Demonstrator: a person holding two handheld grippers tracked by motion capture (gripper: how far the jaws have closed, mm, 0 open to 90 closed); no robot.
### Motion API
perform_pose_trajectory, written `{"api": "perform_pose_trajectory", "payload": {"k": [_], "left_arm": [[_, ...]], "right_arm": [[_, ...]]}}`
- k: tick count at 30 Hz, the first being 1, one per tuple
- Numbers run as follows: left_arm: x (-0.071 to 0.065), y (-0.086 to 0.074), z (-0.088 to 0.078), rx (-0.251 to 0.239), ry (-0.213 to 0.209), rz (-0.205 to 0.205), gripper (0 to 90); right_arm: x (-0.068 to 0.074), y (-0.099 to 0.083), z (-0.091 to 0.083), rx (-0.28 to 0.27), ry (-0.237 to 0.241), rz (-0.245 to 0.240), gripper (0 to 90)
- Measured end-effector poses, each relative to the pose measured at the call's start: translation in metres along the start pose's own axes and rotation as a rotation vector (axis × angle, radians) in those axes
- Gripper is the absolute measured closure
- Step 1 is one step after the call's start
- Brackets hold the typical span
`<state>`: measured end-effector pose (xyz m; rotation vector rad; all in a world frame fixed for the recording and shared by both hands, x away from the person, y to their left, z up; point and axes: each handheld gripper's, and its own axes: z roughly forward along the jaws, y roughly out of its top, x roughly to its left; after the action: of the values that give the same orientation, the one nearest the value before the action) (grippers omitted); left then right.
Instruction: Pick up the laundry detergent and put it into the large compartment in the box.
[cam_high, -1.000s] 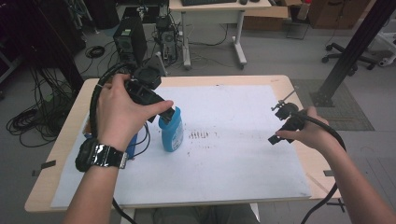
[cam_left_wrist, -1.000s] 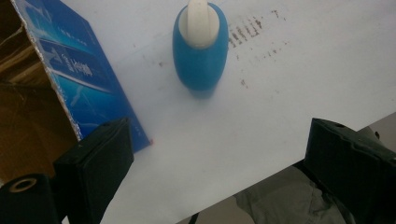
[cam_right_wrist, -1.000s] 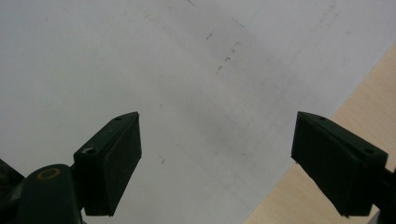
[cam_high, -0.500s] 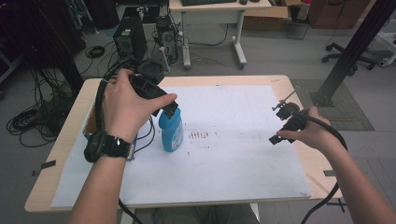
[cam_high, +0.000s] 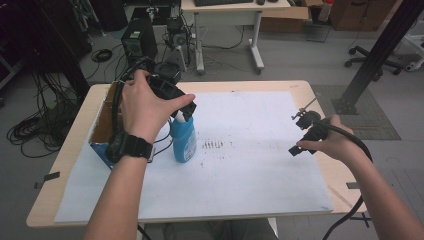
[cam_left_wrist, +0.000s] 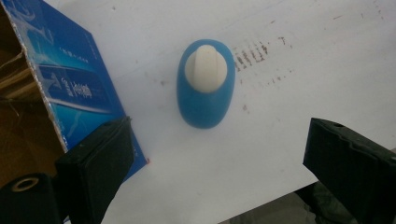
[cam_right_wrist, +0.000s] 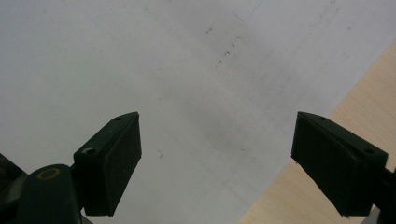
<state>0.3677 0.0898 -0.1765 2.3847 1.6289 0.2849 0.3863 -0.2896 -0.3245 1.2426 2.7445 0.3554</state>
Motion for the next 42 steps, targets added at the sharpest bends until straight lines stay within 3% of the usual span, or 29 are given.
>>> {"api": "perform_pose_trajectory", "payload": {"k": [7, 12, 42], "left_arm": [[0.0, 0.008, 0.006, 0.007, 0.006, -0.011, 8.8], [0.002, 0.014, 0.011, 0.03, -0.015, -0.049, 8.3], [0.003, 0.027, 0.032, 0.049, 0.009, -0.036, 12.2]], "right_arm": [[0.0, 0.0, 0.001, 0.0, 0.003, -0.002, 15.8], [-0.001, 0.0, 0.002, 0.001, 0.002, -0.003, 15.8], [-0.005, -0.001, 0.001, 0.0, -0.003, 0.003, 15.8]]}}
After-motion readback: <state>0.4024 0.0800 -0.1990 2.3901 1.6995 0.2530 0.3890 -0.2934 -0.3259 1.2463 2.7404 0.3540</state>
